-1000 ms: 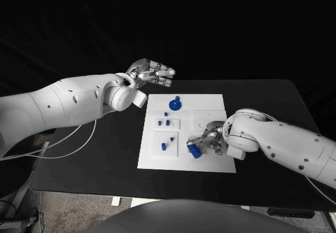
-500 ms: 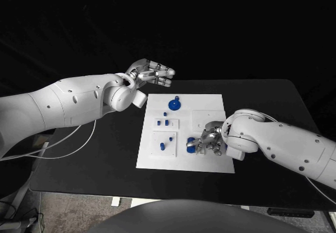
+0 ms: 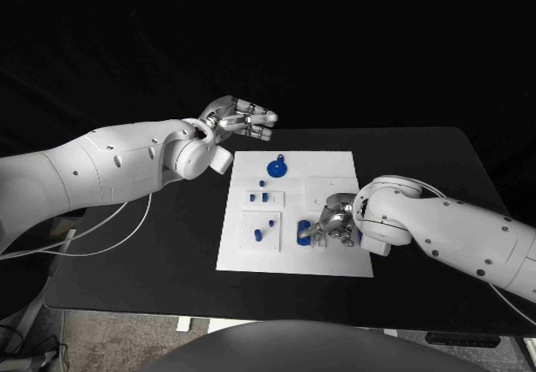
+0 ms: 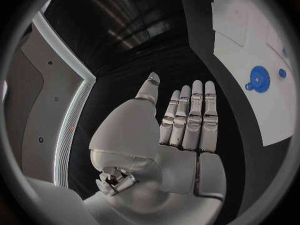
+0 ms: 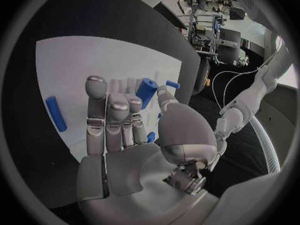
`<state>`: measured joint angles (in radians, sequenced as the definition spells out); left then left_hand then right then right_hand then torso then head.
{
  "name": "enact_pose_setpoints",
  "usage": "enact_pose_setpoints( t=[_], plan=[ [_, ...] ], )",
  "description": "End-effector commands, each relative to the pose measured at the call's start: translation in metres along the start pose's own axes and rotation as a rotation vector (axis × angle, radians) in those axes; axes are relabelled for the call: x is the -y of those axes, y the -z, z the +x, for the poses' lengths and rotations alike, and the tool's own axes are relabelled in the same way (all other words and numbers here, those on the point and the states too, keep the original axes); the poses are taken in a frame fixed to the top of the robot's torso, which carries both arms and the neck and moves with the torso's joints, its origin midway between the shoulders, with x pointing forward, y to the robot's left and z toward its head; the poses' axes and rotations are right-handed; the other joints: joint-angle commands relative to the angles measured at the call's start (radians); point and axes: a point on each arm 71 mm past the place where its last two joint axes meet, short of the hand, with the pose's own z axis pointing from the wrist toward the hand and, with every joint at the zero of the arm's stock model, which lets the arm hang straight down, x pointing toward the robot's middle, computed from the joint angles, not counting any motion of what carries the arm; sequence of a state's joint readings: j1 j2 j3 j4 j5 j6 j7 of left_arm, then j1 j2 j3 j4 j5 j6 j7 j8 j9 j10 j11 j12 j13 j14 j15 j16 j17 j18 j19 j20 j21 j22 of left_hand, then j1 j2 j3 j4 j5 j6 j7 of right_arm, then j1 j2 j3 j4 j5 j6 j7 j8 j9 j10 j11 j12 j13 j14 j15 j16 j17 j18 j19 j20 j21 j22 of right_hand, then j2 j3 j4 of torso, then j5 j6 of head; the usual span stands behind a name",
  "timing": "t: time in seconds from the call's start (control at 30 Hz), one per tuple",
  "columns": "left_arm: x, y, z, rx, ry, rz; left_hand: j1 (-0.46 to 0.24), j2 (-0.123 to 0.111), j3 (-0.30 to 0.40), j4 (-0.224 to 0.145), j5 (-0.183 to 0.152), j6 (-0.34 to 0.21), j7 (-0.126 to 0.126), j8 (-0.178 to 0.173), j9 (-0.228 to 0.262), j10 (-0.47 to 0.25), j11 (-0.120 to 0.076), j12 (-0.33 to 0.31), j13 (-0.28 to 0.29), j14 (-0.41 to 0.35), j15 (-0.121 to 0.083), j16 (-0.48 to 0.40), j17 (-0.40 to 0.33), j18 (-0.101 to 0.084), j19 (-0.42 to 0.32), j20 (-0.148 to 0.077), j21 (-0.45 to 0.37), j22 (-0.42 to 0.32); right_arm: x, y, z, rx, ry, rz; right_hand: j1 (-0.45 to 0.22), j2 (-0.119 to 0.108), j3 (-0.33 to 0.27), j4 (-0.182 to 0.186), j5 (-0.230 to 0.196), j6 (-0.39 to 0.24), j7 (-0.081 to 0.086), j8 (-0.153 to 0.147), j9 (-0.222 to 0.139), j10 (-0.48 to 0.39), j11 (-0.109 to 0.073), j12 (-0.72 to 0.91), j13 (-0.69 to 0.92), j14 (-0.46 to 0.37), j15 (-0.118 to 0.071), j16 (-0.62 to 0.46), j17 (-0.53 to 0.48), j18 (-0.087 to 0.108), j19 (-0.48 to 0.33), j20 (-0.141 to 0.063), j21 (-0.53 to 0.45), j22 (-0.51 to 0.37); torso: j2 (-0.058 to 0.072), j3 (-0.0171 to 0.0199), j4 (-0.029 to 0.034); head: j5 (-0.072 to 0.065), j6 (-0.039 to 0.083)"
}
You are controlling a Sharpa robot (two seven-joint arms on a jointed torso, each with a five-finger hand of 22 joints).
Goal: Assemble the parts on the task board
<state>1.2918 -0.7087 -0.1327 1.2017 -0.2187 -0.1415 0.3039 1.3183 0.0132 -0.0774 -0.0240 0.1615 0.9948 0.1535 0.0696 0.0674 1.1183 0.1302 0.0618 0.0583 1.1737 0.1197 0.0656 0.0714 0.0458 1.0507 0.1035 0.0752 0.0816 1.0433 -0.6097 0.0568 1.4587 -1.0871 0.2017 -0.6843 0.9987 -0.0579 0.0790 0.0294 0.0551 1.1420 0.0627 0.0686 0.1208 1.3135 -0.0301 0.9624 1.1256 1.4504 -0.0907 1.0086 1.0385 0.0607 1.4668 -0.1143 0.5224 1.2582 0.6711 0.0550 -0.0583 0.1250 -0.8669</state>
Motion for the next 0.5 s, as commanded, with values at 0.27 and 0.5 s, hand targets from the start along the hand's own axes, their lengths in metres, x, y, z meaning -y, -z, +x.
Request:
enact_pose_setpoints(
  t=[0.27, 0.5],
  plan=[
    [0.0010, 0.0001, 0.0006, -0.015, -0.001, 0.003, -0.004, -0.001, 0.004, 0.004, 0.000, -0.008, -0.001, 0.005, 0.001, -0.005, 0.004, 0.001, 0.001, -0.008, 0.001, -0.003, -0.001, 0.004, -0.001, 0.003, 0.004, -0.001, 0.0020, 0.0046, -0.0020, 0.033, 0.012, -0.057, 0.029, -0.035, 0.004, 0.025, -0.002, 0.005, -0.001, -0.004, 0.003, 0.000, 0.000, 0.007, 0.000, 0.001, -0.003, -0.005, -0.003, 0.008, 0.038, -0.001, -0.006, 0.003, 0.000, -0.0002, -0.0005, -0.005, 0.002],
    [0.0009, 0.0001, 0.0005, -0.016, -0.001, 0.002, -0.004, -0.001, 0.004, 0.004, 0.000, -0.008, -0.001, 0.005, 0.001, -0.005, 0.004, 0.001, 0.001, -0.008, 0.001, -0.003, -0.001, 0.004, -0.001, 0.003, 0.004, -0.001, 0.0018, 0.0055, -0.0008, 0.024, 0.018, -0.063, 0.061, -0.028, 0.015, 0.002, 0.007, 0.012, -0.002, -0.004, 0.004, 0.001, -0.001, 0.009, 0.000, 0.002, -0.003, -0.004, -0.003, 0.008, 0.038, -0.001, -0.004, 0.004, 0.000, -0.0001, 0.0001, -0.007, 0.001]
  ],
)
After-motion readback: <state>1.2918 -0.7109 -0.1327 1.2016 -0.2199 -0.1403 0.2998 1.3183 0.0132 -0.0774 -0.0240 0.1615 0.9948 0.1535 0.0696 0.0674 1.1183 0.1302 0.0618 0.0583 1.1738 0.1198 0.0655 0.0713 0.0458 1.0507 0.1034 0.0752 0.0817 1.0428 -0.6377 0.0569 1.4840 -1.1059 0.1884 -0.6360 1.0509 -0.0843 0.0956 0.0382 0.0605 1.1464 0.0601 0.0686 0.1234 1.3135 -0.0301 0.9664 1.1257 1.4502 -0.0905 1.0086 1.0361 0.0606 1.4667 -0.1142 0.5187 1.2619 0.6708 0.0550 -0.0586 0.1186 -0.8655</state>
